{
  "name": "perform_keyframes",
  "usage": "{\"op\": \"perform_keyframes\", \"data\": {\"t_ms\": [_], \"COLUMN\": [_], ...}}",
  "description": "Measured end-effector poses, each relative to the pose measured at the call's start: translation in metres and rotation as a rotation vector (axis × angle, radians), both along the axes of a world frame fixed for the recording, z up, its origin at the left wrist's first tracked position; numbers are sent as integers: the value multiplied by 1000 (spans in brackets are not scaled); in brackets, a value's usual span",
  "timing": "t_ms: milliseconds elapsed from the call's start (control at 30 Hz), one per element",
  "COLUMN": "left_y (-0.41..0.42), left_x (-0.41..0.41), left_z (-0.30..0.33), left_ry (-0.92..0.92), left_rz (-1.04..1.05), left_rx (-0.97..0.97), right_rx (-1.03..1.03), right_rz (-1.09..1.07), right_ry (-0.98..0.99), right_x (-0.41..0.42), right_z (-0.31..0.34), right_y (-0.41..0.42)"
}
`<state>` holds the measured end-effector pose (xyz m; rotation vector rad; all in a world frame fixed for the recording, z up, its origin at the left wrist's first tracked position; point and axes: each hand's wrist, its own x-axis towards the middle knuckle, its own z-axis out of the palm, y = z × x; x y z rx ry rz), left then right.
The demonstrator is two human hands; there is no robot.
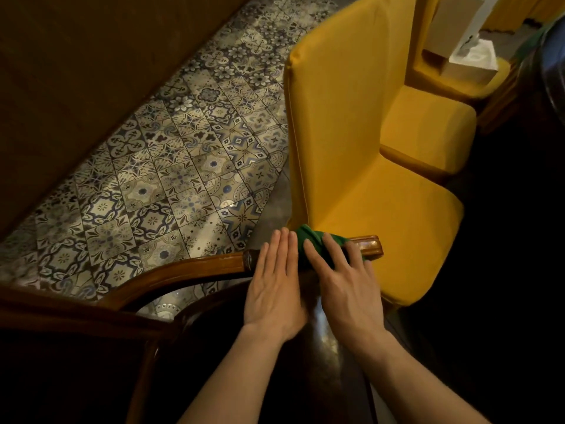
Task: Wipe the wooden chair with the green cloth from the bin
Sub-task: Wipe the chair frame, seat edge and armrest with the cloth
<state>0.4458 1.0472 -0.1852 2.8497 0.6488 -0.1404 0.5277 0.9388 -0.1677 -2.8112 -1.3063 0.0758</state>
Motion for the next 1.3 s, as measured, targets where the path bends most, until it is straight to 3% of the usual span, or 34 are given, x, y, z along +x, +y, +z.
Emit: {"op": "perform_keyframes", "data": {"t_ms": [667, 900, 1100, 1200, 1300], "left_y": [3, 3, 8, 18, 36], "left_x": [0, 0, 0, -7, -27], "left_z": [-3, -3, 4, 13, 15], "left_ry": [-38, -28, -20, -57, -152], "left_rz": [2, -4, -23, -40, 50], "left_rx": [-58, -70, -154, -246, -174], "right_rx": [-98, 42, 176, 295, 395], "right_rz": [-107, -390, -493, -486, -344], "right_ry": [-33, -23, 39, 90, 129], "right_x": [62, 68, 48, 36, 19], "right_z": [1, 0, 7, 25, 43], "right_y": [-57, -94, -111, -83, -42]}}
